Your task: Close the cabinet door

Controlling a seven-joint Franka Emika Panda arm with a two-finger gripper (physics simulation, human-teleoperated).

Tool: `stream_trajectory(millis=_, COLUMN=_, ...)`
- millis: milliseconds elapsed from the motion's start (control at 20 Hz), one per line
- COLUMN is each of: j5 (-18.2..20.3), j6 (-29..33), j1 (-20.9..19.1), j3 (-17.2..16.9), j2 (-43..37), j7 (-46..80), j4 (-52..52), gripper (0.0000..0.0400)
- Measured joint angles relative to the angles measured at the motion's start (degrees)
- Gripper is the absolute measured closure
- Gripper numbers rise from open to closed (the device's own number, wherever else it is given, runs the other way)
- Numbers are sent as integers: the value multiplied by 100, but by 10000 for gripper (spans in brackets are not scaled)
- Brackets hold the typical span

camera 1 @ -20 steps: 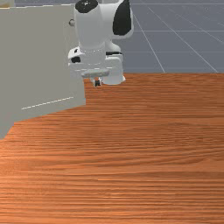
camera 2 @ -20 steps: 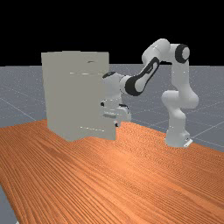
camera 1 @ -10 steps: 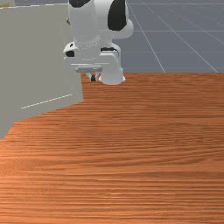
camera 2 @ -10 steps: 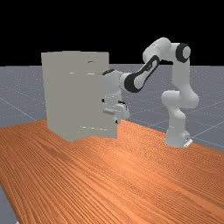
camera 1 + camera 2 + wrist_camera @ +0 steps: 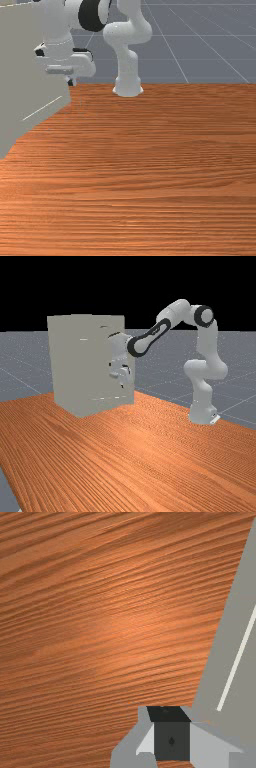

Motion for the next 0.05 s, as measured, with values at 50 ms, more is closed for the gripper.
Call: stream_trajectory(millis=50, j5=-25, j6=7, j1=-175, j3=-258, j2=-25, j7=-56, j4=11, gripper=400)
